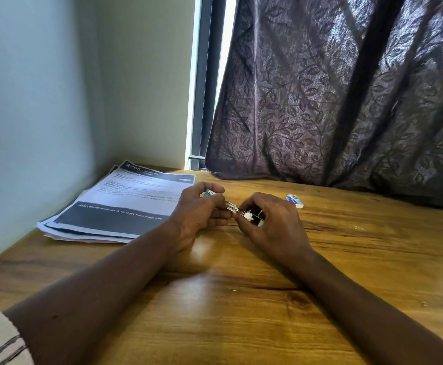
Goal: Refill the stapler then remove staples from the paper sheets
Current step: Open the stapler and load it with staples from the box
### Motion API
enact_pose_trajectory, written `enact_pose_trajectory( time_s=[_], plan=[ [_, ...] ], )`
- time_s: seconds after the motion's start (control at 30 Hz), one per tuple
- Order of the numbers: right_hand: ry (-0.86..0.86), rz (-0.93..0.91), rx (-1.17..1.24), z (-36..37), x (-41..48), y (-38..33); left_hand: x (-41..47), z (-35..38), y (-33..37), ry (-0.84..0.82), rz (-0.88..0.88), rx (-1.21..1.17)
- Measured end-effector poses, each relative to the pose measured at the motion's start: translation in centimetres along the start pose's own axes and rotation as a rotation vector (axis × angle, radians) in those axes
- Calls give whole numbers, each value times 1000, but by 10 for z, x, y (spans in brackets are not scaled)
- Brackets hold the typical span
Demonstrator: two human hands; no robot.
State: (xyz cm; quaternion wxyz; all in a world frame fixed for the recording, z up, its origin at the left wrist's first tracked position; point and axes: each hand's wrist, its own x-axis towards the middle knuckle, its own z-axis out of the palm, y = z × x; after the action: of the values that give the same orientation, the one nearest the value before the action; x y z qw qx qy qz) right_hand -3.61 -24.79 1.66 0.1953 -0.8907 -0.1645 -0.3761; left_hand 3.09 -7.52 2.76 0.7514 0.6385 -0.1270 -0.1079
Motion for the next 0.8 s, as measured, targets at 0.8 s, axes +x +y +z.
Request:
enact_pose_trajectory(
  time_s=[0.8],
  plan=[
    [173, -171, -196, -4, 0, 9, -5, -3, 8, 19, -84, -202]
  ],
)
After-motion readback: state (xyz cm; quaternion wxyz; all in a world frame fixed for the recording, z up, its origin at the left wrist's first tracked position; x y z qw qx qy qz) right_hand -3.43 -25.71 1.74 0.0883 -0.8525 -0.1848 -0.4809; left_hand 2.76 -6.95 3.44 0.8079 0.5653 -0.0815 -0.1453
